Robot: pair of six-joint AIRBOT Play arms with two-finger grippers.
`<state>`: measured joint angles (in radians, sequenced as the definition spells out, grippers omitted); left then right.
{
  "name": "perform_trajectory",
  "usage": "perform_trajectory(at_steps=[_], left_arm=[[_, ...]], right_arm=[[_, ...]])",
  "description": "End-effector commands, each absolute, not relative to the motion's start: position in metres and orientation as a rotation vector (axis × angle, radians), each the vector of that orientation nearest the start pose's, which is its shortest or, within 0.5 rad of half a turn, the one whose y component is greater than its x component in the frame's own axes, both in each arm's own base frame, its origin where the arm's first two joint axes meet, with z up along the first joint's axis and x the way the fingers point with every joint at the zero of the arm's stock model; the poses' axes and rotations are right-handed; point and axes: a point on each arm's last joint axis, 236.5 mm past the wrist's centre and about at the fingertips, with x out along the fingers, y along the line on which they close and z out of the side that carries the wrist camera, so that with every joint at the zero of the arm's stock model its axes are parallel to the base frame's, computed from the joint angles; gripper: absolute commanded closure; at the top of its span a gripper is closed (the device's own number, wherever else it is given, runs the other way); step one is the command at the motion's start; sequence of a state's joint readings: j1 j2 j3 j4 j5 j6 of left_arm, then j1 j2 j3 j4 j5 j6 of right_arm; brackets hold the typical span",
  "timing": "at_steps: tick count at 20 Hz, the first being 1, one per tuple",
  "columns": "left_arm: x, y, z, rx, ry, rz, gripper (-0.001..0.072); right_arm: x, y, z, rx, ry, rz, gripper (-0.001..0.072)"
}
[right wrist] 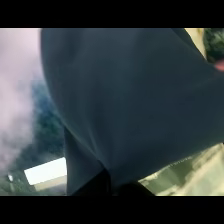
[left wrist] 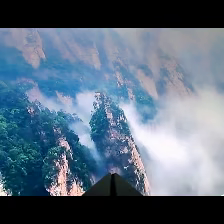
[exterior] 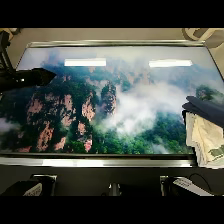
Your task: Fold the shirts.
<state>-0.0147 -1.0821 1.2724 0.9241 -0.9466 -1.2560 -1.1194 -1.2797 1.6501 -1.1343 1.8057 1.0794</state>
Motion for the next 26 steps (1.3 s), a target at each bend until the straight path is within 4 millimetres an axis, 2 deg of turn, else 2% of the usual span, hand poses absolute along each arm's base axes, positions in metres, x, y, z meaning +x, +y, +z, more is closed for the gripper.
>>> perform_trajectory(at_steps=[1,4,7,9,10,12,14,15,17,18,19,20,21,22,23,24,25,26], left_arm=[[0.42,-0.129,0.201,-0.248,0.649,-0.489,0.0678],[0.419,-0.132,0.202,-0.253,0.648,-0.496,0.0678],[0.42,-0.132,0.203,-0.254,0.646,-0.496,0.0678],[0.418,-0.132,0.206,-0.259,0.641,-0.498,0.0678],[0.417,-0.134,0.209,-0.272,0.635,-0.506,0.0679],[0.416,-0.14,0.214,-0.303,0.626,-0.525,0.0678],[0.414,-0.143,0.221,-0.31,0.616,-0.537,0.0679],[0.415,-0.143,0.228,-0.305,0.604,-0.541,0.0679],[0.417,-0.143,0.255,-0.277,0.546,-0.546,0.0681],[0.421,-0.141,0.267,-0.214,0.516,-0.532,0.0681],[0.429,-0.134,0.276,-0.133,0.499,-0.486,0.0681],[0.443,-0.118,0.278,-0.048,0.501,-0.384,0.0681],[0.458,-0.098,0.275,0.013,0.514,-0.265,0.0681],[0.472,-0.079,0.264,0.054,0.547,-0.149,0.068],[0.478,-0.067,0.245,0.067,0.604,-0.079,0.0668],[0.479,-0.064,0.219,0.061,0.69,-0.055,0.0568],[0.471,-0.061,0.185,0.049,0.82,-0.031,0.0336],[0.456,-0.057,0.151,0.056,0.969,-0.008,0.0153]], right_arm=[[0.145,-0.261,0.124,0.488,1.437,-0.447,0.0691],[0.121,-0.237,0.081,0.567,1.571,-0.404,0.069],[0.115,-0.227,0.043,0.591,1.601,-0.378,0.0689],[0.113,-0.224,0.026,0.599,1.612,-0.374,0.0667],[0.113,-0.224,0.02,0.599,1.61,-0.376,0.0548],[0.118,-0.234,0.018,0.542,1.582,-0.374,-0.0001],[0.131,-0.258,0.036,0.414,1.517,-0.378,0.0011],[0.147,-0.282,0.058,0.332,1.425,-0.428,0.0015],[0.198,-0.323,0.127,0.1,1.196,-0.495,0.0046],[0.232,-0.332,0.17,-0.03,1.072,-0.515,0.0079],[0.266,-0.328,0.203,-0.136,0.974,-0.501,0.0079],[0.303,-0.308,0.229,-0.228,0.89,-0.45,0.0079],[0.337,-0.279,0.239,-0.28,0.838,-0.377,0.0078],[0.368,-0.24,0.237,-0.295,0.815,-0.284,0.0078],[0.391,-0.196,0.225,-0.255,0.83,-0.192,0.0078],[0.404,-0.155,0.207,-0.215,0.881,-0.102,0.0078],[0.411,-0.115,0.182,-0.208,0.966,0.004,0.0078],[0.413,-0.081,0.157,-0.209,1.054,0.101,0.0074]])
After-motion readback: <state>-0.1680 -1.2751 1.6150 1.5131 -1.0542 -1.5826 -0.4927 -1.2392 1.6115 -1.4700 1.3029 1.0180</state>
